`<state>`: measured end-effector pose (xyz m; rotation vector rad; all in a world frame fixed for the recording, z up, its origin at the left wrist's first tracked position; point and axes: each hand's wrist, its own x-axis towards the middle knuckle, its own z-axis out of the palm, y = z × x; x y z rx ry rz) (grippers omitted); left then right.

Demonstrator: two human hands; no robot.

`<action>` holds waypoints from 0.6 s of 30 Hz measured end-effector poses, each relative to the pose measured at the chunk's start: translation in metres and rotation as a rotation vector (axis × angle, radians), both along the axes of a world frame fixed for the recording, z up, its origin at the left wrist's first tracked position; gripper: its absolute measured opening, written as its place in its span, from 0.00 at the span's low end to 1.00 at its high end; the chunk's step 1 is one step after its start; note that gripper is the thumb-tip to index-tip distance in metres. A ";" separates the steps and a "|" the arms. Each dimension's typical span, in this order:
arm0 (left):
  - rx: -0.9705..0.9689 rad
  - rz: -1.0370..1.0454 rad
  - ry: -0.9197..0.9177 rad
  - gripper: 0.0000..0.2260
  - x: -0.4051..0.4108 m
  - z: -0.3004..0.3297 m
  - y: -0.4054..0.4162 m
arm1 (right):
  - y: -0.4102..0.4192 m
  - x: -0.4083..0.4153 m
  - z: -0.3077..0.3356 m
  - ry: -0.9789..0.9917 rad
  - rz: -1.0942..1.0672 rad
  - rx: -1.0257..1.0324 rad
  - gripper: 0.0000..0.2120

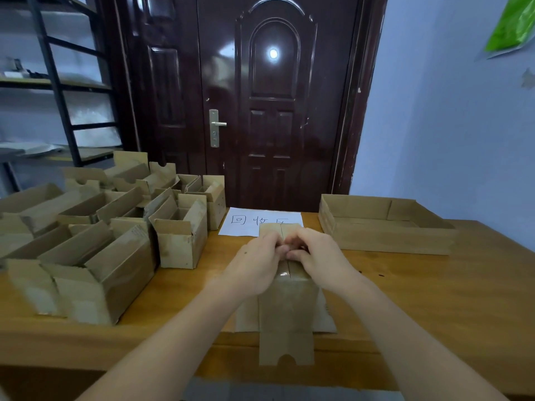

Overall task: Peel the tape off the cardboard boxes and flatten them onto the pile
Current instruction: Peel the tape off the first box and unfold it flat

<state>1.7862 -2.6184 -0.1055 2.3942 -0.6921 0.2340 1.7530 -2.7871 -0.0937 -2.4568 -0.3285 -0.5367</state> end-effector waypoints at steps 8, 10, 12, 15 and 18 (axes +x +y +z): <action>-0.179 -0.108 0.098 0.08 -0.011 -0.006 0.009 | -0.001 -0.005 -0.002 0.038 0.033 0.041 0.04; -0.165 -0.104 0.114 0.03 -0.011 -0.005 0.010 | 0.000 -0.007 -0.003 0.037 0.029 0.078 0.06; -0.129 -0.099 0.096 0.03 -0.011 -0.003 0.011 | -0.001 -0.009 -0.004 0.023 0.038 0.071 0.06; -0.012 -0.073 -0.015 0.07 -0.016 -0.002 0.012 | -0.003 -0.012 -0.001 0.042 0.094 0.032 0.09; 0.031 -0.062 -0.106 0.09 -0.016 -0.001 0.015 | -0.003 -0.013 0.001 0.036 0.098 -0.022 0.12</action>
